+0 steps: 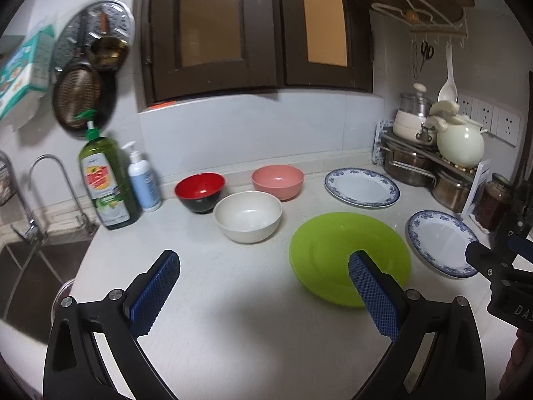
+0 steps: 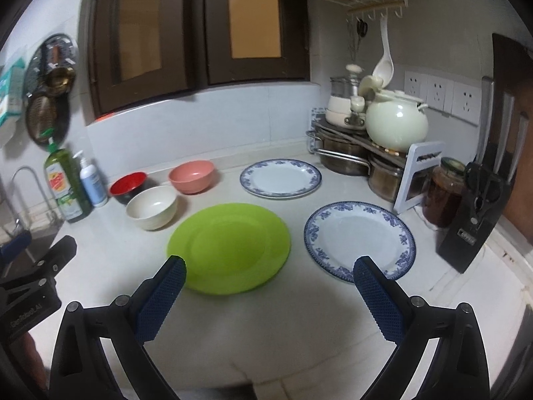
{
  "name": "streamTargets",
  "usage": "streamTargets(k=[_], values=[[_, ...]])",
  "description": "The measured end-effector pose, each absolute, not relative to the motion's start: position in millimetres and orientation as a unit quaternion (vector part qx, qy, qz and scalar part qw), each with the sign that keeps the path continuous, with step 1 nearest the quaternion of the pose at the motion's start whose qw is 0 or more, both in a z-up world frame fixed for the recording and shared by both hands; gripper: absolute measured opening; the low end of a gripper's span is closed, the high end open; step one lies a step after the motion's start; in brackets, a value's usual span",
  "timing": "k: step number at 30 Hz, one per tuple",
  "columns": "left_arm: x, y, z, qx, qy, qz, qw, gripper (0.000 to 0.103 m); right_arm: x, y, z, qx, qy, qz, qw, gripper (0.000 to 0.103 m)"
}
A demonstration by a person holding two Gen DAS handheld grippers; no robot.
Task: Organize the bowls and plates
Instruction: 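Move both grippers down to the rim of the lime-green plate, then close both grippers on the green plate rim and lift it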
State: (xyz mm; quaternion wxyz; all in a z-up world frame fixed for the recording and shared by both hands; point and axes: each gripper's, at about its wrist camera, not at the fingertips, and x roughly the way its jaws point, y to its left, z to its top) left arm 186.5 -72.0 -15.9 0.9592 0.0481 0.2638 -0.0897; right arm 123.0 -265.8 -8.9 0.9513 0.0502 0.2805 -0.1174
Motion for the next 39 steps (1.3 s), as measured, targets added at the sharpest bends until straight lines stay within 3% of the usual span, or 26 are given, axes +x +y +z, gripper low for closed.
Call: streamTargets(k=[7, 15, 31, 39], values=[[244, -90, -39, 0.071, 0.293, -0.110, 0.947, 0.103, 170, -277, -29, 0.075, 0.302, -0.139, 0.940, 0.100], [292, -112, -72, 0.102, 0.335, -0.136, 0.927, 0.102, 218, -293, -62, 0.083, 0.350, -0.162, 0.919, 0.091], [351, -134, -126, 0.124, 0.408, -0.168, 0.889, 0.087, 279, -312, -110, 0.086, 0.424, -0.169, 0.886, 0.077], [361, -142, -139, 0.126, 0.436, -0.184, 0.872, 0.077, 295, -317, -124, 0.089, 0.455, -0.160, 0.872, 0.066]])
